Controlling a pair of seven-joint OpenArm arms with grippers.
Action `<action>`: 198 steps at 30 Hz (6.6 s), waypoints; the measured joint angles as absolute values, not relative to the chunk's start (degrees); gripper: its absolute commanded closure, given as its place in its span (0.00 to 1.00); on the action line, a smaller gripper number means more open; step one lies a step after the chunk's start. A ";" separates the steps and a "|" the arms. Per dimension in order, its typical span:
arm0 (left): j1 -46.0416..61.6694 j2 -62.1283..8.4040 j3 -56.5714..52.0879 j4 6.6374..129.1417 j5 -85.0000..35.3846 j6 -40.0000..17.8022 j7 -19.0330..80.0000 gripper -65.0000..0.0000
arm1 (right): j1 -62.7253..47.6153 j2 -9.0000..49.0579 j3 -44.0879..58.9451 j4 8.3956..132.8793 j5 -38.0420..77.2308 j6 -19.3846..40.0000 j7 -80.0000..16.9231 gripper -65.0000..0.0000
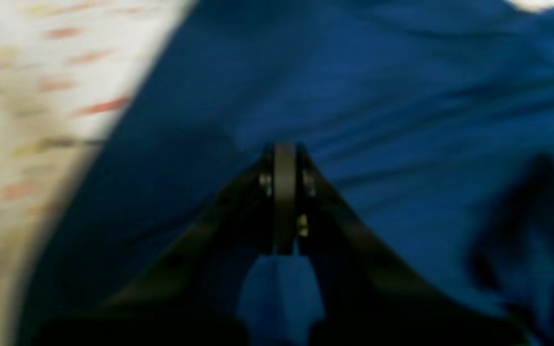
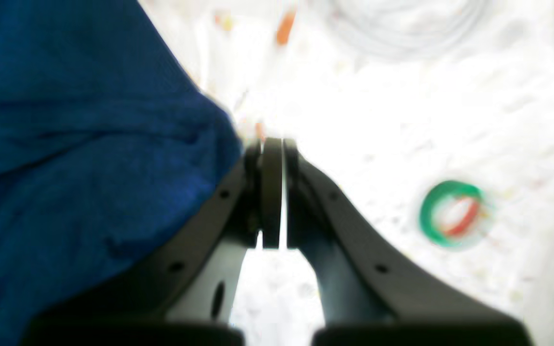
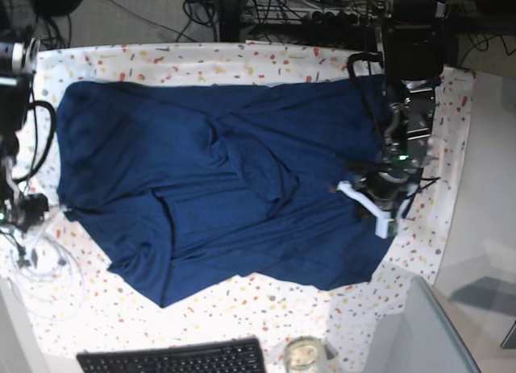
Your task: Layout the t-shirt on the table in an organized manner, then fold the t-shirt properly
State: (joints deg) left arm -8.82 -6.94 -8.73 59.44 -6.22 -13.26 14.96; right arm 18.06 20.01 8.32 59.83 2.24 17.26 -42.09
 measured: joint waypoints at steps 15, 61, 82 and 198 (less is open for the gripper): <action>-20.67 -7.79 0.69 40.36 -6.68 -13.13 13.37 1.00 | 5.26 14.87 8.08 65.84 2.96 24.36 -46.48 0.99; 34.96 -11.60 -26.83 100.51 -41.06 -12.80 38.96 0.14 | -12.08 1.23 18.81 111.37 2.52 24.49 -61.23 0.29; 24.77 -11.55 -25.82 96.31 -46.35 -12.40 38.72 1.00 | -13.82 1.28 18.74 111.31 2.55 24.49 -60.93 0.29; -19.88 -15.27 23.66 73.08 13.43 -40.38 54.68 0.38 | -12.14 1.26 18.74 102.02 2.57 24.47 -60.71 0.29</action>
State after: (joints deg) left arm -19.88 -15.27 23.66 73.08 13.43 -40.38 54.68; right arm -12.14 1.26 18.74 102.02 2.57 24.47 -60.71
